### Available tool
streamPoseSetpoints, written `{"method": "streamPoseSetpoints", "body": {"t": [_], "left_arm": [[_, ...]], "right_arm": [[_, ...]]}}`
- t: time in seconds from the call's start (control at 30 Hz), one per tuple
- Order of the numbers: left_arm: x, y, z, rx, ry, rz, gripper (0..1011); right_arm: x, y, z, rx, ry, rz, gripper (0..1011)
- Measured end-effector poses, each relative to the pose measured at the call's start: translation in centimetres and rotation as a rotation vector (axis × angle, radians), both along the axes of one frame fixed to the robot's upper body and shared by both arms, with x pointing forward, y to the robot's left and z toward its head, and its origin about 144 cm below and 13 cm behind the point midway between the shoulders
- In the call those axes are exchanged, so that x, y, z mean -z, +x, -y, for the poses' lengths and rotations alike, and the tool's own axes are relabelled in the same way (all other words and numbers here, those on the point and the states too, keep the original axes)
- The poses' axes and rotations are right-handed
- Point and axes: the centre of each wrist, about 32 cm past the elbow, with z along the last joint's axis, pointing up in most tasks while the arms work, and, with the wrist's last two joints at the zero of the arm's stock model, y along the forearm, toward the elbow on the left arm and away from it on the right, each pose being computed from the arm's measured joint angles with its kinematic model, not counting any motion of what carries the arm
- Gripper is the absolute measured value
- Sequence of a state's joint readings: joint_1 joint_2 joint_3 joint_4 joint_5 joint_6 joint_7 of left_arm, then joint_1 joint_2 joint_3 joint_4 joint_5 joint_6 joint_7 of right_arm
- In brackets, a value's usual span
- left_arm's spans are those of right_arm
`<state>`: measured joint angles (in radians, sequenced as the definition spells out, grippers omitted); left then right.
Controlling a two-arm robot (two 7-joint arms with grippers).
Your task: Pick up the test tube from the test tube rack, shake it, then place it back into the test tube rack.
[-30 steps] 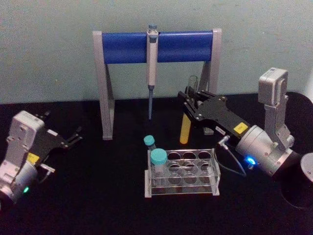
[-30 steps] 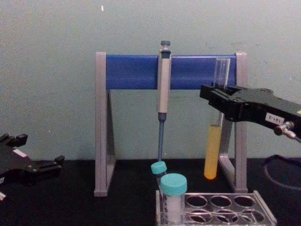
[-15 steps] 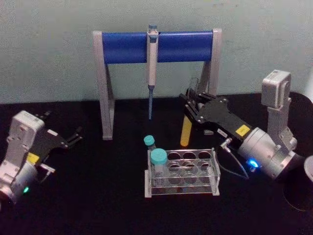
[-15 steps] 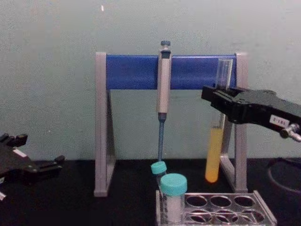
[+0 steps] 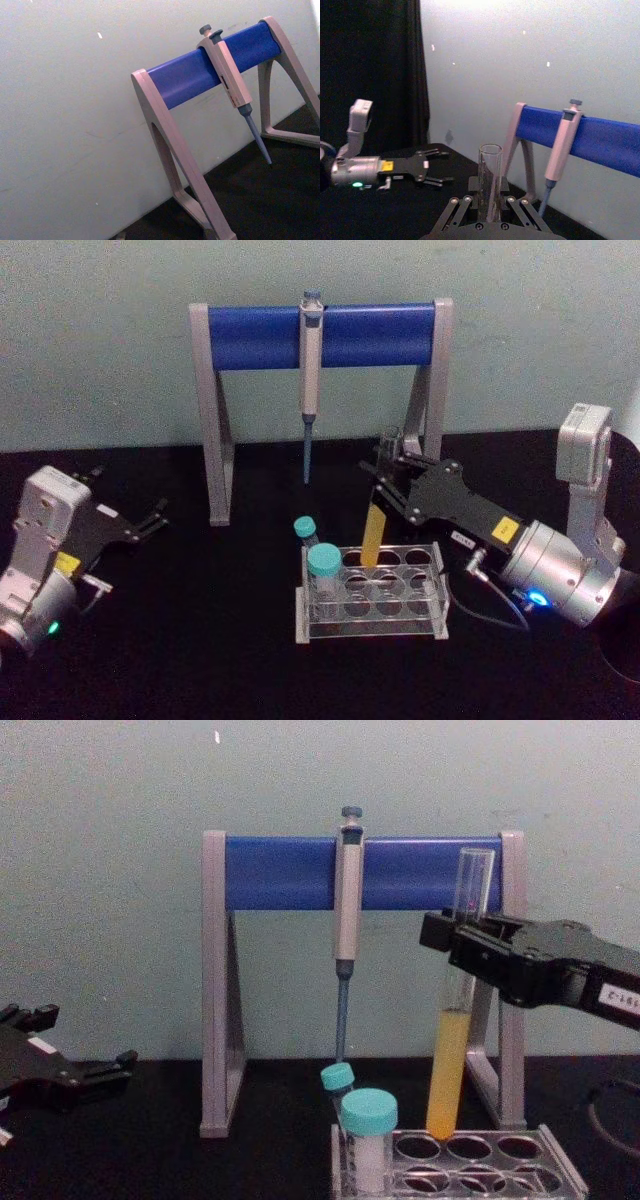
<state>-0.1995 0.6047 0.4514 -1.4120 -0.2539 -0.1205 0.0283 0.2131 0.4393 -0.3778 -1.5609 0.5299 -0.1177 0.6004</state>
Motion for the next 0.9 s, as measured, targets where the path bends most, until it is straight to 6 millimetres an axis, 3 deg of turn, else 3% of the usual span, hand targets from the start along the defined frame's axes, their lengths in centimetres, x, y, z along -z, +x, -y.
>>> {"method": "streamPoseSetpoints", "body": {"t": [0.9], "left_arm": [[0.0, 0.0, 0.0, 0.0, 0.0, 0.0, 1001]], "right_arm": [[1.8, 0.3, -0.5, -0.043, -0.015, -0.052, 226]]}}
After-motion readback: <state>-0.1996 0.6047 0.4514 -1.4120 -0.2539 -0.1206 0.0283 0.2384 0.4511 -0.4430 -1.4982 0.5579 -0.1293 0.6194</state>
